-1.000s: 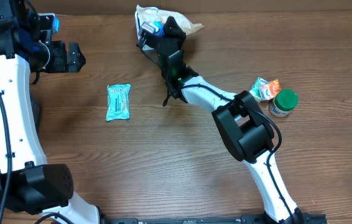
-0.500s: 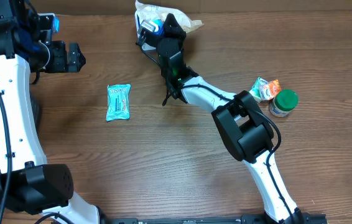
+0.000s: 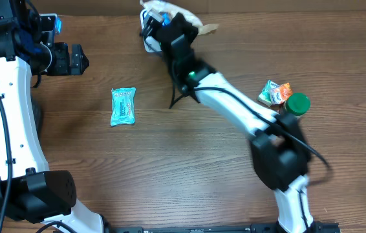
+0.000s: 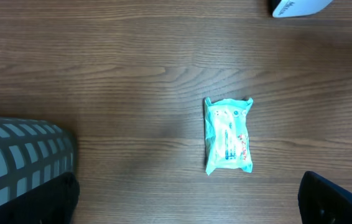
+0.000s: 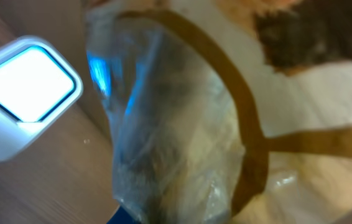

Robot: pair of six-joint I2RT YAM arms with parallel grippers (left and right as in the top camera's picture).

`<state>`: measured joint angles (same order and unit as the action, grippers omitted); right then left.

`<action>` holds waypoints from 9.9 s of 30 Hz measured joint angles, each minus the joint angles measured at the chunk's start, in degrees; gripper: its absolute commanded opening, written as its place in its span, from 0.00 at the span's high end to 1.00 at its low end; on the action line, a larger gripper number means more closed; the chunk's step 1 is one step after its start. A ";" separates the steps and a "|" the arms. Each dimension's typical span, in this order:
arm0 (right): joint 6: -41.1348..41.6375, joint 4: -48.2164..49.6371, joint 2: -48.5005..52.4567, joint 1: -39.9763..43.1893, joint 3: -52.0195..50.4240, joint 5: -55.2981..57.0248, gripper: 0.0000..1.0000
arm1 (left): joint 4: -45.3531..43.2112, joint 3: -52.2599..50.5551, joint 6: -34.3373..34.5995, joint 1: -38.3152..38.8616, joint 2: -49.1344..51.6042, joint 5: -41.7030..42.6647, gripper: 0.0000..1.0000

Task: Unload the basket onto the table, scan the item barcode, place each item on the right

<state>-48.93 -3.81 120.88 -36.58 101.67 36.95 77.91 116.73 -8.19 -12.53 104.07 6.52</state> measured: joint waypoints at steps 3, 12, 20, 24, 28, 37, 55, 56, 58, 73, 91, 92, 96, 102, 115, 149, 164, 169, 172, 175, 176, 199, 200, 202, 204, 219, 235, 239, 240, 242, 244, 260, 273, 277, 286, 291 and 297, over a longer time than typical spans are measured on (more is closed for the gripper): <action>11.21 -15.47 -10.03 0.09 0.33 -4.52 0.96 | 0.07 0.00 0.00 0.00 0.00 0.04 0.00; 40.17 -59.21 -25.81 8.59 1.07 -29.40 0.96 | 0.07 0.00 -0.02 0.00 0.00 0.04 0.00; 44.87 -67.91 -21.42 20.02 -6.12 -39.15 0.96 | 0.04 -0.02 -0.02 0.00 0.00 0.04 0.00; 45.48 -61.53 -17.73 23.61 -13.42 -39.39 0.96 | 0.04 -0.02 -0.02 0.00 0.00 0.02 0.00; 45.75 -55.71 -15.76 26.14 -20.04 -36.30 0.96 | 0.04 -0.02 -0.02 0.00 0.00 0.04 0.00; 45.79 -52.04 -14.97 29.42 -24.44 -23.78 0.69 | 0.04 -0.02 -0.02 0.00 0.00 0.02 0.01; 46.60 -51.34 -14.95 36.09 -23.10 -19.85 0.47 | 0.07 -0.02 0.00 0.00 0.00 0.02 0.00; 46.62 -52.30 -14.95 36.06 -22.18 -20.52 0.43 | 0.07 -0.02 -0.02 0.00 0.00 0.02 0.00; 46.66 -54.80 -14.93 36.06 -19.71 -22.03 0.31 | 0.07 0.00 -0.02 0.00 0.00 0.02 0.00; 47.28 -58.73 -14.95 36.06 -6.29 -49.42 0.00 | 0.07 0.00 0.00 0.00 0.00 0.04 0.00; 68.19 -28.04 -8.92 13.09 -10.32 -67.08 0.18 | 0.07 0.00 -0.02 0.00 0.00 0.02 0.00; 68.81 -26.69 -8.09 10.73 -10.32 -65.81 0.21 | 0.07 -0.02 0.00 0.00 0.00 0.04 0.01; 73.46 -20.13 -4.31 0.39 -10.49 -57.11 0.22 | 0.07 -0.02 -0.02 0.00 0.00 0.04 0.00; 77.94 -13.03 1.68 -6.10 -10.58 -51.71 0.27 | 0.07 -0.02 -0.02 0.00 0.00 0.02 0.01; 80.35 -4.63 10.43 -8.46 -10.64 -49.35 0.43 | 0.07 -0.02 0.00 0.00 0.00 0.04 0.00; 72.91 -30.45 0.11 -10.64 -9.92 -38.84 0.96 | 0.07 -0.02 -0.02 0.00 0.00 0.04 0.01; 62.99 -55.10 -7.17 -9.57 -9.90 3.32 0.96 | 0.07 -0.02 -0.02 0.00 0.00 0.02 0.01; 62.34 -58.53 0.85 -10.27 -9.92 9.66 0.96 | 0.07 -0.02 -0.02 0.00 0.00 0.02 0.00; 62.36 -58.95 4.66 -10.45 -9.92 10.64 0.96 | 0.07 0.00 -0.02 0.00 0.00 0.02 0.01; 62.34 -59.36 5.68 -11.17 -9.92 12.70 0.96 | 0.07 -0.02 -0.02 0.00 0.00 0.04 0.00; 62.38 -59.43 5.73 -11.52 -9.92 12.94 0.93 | 0.07 -0.02 -0.02 0.00 0.00 0.04 0.01; 57.99 -54.14 6.25 -24.02 -9.90 6.80 0.37 | 0.07 0.00 -0.02 0.00 0.00 0.02 0.00; 57.40 -53.94 6.27 -24.30 -9.90 6.67 0.37 | 0.07 -0.02 -0.02 0.00 0.00 0.02 0.00; 56.00 -53.37 6.27 -25.22 -9.90 5.86 0.37 | 0.07 -0.02 -0.02 0.00 0.00 0.02 0.00; 54.90 -53.20 6.27 -26.25 -9.90 4.61 0.37 | 0.07 -0.02 -0.02 0.00 0.00 0.02 0.00; 61.18 -58.14 4.37 -17.40 -0.17 -15.41 0.51 | 0.04 0.00 -0.02 0.00 0.00 0.02 0.00; 66.90 -59.21 -0.28 0.04 -4.00 -57.61 0.96 | 0.07 0.00 -0.02 0.00 0.00 0.02 0.00; 67.17 -58.45 -0.28 -2.93 -6.45 -59.21 0.96 | 0.07 -0.02 -0.02 0.00 0.00 0.04 0.01; 67.63 -58.23 -0.28 -3.50 -7.04 -58.97 0.96 | 0.07 -0.02 -0.02 0.00 0.00 0.02 0.00; 69.42 -57.92 -0.28 -4.26 -8.70 -56.59 0.96 | 0.07 -0.02 -0.02 0.00 0.00 0.04 0.00; 71.21 -57.79 -0.28 -4.26 -10.36 -53.40 0.96 | 0.07 -0.02 -0.02 0.00 0.00 0.04 0.00; 69.44 -57.33 -0.57 2.80 -12.76 -48.81 0.96 | 0.07 -0.02 -0.02 0.00 0.00 0.04 0.00; 57.96 -64.57 -15.85 23.80 -9.68 -61.11 0.50 | 0.07 0.00 -0.02 0.00 0.00 0.04 0.00; 57.09 -61.66 -15.69 25.79 -13.99 -63.76 0.35 | 0.07 0.00 -0.02 0.00 0.00 0.04 0.00; 61.09 -47.01 -15.39 23.85 -26.49 -67.84 0.35 | 0.07 -0.02 -0.02 0.00 0.00 0.02 0.01; 65.40 -40.13 -14.69 22.45 -30.47 -69.51 0.35 | 0.07 0.00 -0.02 0.00 0.00 0.04 0.00; 70.79 -36.37 -12.59 19.37 -30.75 -69.75 0.39 | 0.07 -0.02 -0.02 0.00 0.00 0.04 0.00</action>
<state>21.87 -40.18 108.29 -17.21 70.91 -32.80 77.97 116.71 -8.21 -12.53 104.07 6.57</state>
